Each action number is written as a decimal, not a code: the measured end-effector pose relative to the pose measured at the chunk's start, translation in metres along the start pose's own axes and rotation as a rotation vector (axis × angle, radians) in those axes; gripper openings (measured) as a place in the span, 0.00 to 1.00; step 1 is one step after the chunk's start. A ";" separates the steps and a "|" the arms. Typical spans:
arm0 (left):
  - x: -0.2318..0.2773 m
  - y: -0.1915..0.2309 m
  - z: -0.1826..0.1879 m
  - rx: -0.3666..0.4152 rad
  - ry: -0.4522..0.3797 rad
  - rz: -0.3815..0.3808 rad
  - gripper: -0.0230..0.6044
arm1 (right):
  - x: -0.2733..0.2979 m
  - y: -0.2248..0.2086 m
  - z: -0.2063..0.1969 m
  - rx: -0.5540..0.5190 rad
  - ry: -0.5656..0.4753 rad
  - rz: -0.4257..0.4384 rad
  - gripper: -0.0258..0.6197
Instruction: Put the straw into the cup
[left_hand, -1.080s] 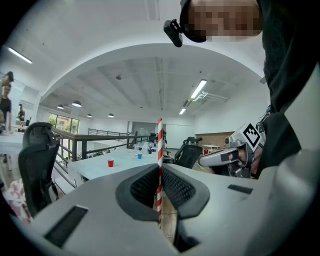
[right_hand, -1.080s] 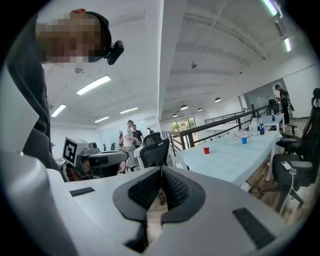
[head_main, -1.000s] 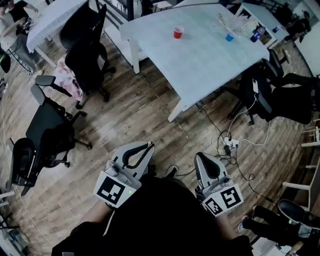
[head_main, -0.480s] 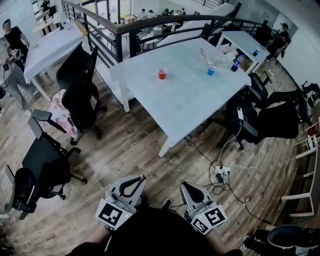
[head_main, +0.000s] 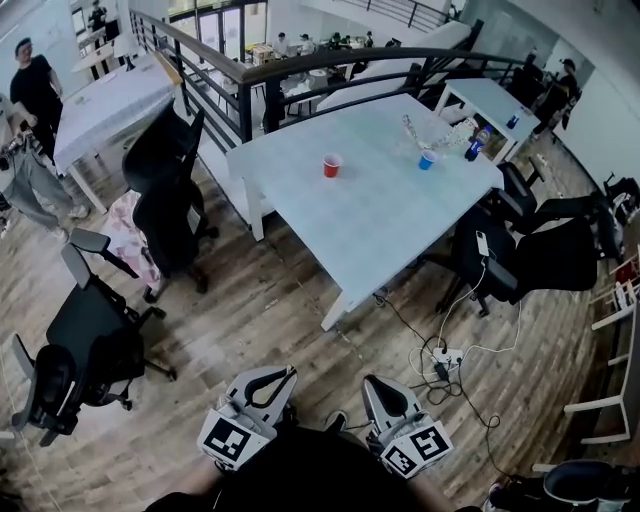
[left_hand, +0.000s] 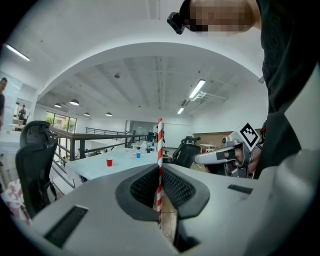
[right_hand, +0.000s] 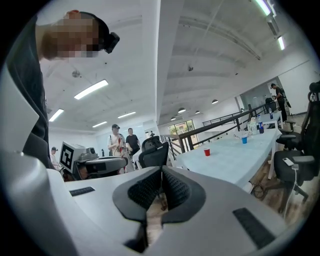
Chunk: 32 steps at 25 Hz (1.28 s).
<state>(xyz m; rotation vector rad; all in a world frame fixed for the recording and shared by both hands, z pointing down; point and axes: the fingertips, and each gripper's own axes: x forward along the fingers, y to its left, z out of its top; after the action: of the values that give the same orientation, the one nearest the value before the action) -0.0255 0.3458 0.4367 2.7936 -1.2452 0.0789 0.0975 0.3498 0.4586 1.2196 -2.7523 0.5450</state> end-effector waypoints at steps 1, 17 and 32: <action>-0.003 0.002 0.000 0.002 0.001 -0.001 0.08 | 0.003 0.002 -0.001 0.004 0.001 -0.001 0.09; -0.034 0.033 -0.020 -0.019 0.040 -0.033 0.08 | 0.033 0.036 -0.028 0.045 0.029 -0.022 0.09; 0.040 0.097 -0.006 -0.033 0.035 0.071 0.08 | 0.109 -0.037 0.014 0.042 0.039 0.056 0.09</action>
<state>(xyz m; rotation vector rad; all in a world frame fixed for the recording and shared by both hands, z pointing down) -0.0715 0.2521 0.4514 2.7083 -1.3258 0.1107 0.0516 0.2456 0.4794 1.1302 -2.7631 0.6280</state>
